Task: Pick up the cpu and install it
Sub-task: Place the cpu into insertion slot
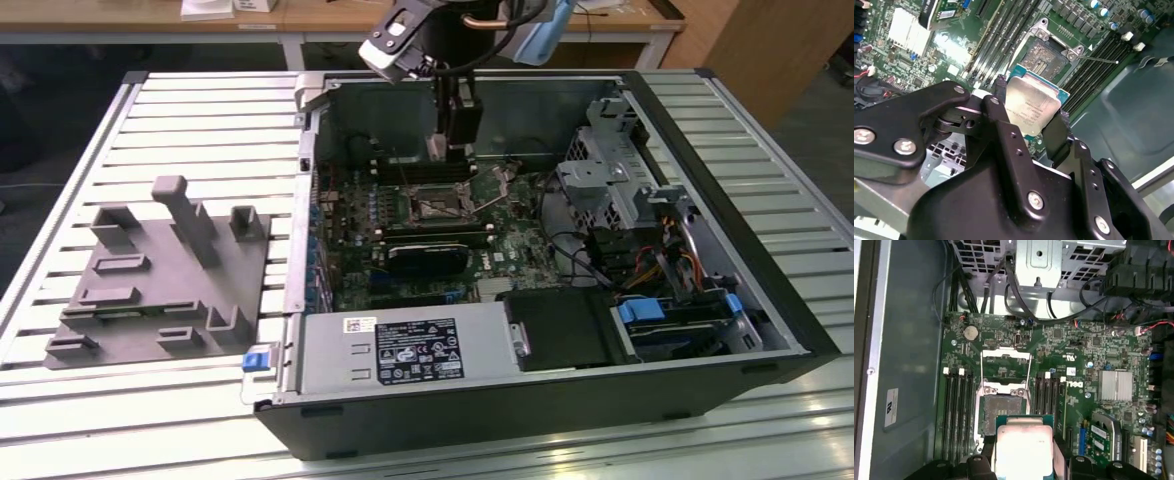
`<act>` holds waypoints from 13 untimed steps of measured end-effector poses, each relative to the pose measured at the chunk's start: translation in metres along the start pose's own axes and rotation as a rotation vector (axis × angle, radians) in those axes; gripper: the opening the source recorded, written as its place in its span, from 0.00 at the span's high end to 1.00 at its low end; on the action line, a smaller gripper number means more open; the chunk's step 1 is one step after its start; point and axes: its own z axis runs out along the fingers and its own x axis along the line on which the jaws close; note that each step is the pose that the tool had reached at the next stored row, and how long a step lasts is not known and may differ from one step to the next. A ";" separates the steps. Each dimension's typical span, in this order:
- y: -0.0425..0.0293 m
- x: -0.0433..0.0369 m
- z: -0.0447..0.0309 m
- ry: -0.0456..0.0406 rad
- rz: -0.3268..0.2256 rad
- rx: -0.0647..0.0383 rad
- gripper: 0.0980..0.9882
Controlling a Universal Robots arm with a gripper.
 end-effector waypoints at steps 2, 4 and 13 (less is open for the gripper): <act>-0.0001 0.0012 0.0028 -0.0005 0.009 0.000 0.51; -0.0002 0.0020 0.0053 -0.0013 0.022 0.001 0.51; -0.0006 0.0093 0.0198 -0.0008 0.011 0.001 0.51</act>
